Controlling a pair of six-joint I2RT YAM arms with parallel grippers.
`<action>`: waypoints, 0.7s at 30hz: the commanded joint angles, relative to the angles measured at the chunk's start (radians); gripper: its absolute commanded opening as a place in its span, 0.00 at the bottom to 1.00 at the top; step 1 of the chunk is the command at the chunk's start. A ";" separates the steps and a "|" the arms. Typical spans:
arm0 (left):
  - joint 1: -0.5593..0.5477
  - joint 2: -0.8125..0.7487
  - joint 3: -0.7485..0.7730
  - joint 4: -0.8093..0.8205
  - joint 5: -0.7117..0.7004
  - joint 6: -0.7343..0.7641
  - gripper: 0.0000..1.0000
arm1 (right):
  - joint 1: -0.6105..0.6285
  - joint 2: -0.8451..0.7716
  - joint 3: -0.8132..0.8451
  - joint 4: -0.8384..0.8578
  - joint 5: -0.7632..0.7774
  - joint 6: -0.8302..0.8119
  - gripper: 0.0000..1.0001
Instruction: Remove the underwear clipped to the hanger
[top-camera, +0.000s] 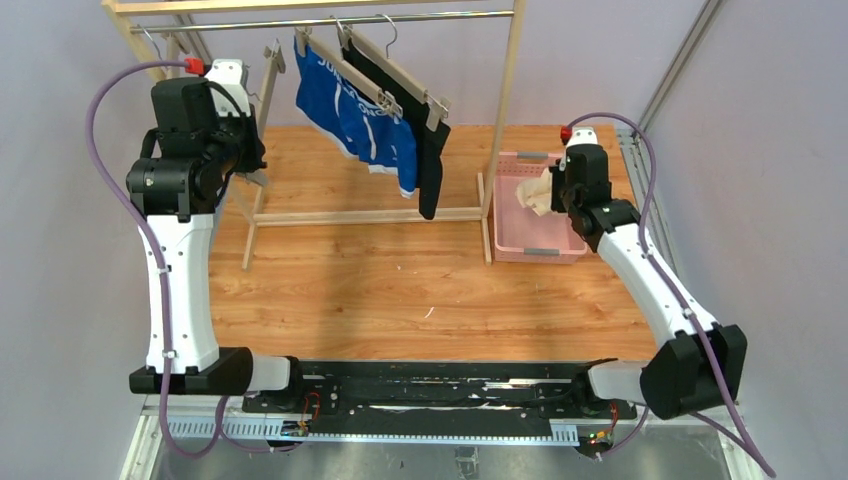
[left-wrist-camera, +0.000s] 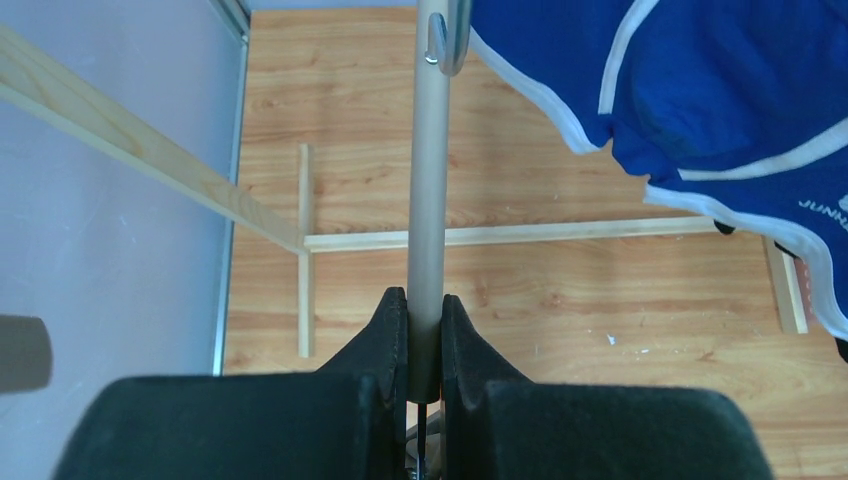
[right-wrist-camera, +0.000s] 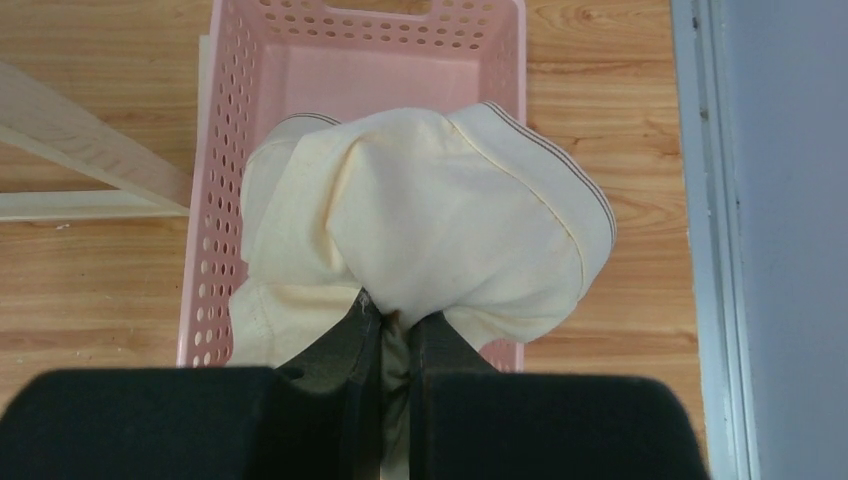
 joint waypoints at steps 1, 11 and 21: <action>0.022 0.018 0.098 -0.004 0.027 0.030 0.00 | -0.026 0.077 -0.023 0.096 -0.079 -0.018 0.00; 0.028 0.011 0.162 -0.002 0.008 0.034 0.00 | -0.070 0.311 -0.039 0.104 0.002 -0.062 0.04; 0.048 0.067 0.260 0.020 -0.016 0.031 0.00 | -0.070 0.226 -0.065 0.083 -0.035 -0.061 0.65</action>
